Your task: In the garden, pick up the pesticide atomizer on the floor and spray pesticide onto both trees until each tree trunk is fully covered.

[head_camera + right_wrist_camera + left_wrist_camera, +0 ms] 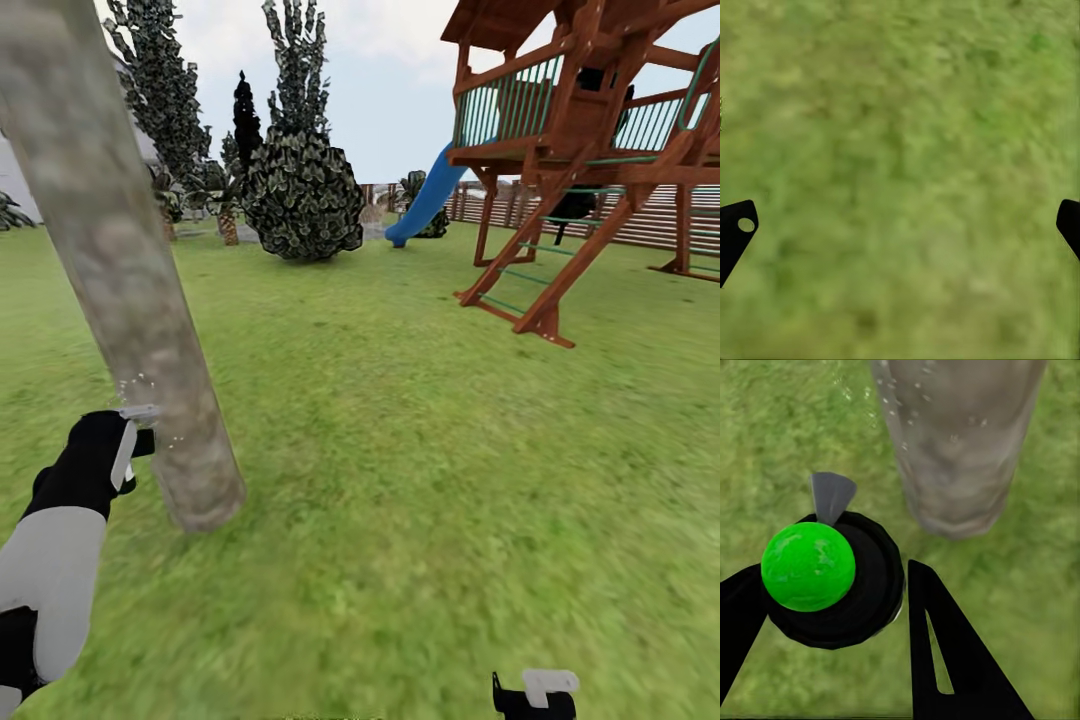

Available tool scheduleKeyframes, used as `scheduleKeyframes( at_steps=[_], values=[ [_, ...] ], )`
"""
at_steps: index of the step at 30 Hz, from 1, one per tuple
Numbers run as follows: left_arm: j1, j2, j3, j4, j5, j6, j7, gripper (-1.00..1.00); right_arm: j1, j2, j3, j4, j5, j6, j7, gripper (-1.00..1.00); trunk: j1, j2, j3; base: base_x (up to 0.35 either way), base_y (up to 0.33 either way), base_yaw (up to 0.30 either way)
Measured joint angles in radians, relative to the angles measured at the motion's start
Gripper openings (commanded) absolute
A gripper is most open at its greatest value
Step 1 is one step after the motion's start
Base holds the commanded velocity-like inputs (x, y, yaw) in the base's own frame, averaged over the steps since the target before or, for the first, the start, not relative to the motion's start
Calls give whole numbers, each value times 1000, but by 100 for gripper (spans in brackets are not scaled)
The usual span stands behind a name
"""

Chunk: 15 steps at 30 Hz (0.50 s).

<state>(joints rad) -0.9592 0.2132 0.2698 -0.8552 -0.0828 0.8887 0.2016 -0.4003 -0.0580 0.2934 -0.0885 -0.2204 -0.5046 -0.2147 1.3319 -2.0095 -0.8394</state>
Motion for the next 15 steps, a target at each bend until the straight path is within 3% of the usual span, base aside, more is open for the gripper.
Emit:
scheduleKeyframes(
  at_steps=[3,15],
  values=[
    [0,-1,1,0,0,-1,0,-100,0,0,0,0,1,0,0,100,0,0,0,-14,-272,223],
    [0,0,-1,1,-1,-5,1,-100,0,0,0,0,0,0,1,100,0,0,0,0,-273,29]
  ],
)
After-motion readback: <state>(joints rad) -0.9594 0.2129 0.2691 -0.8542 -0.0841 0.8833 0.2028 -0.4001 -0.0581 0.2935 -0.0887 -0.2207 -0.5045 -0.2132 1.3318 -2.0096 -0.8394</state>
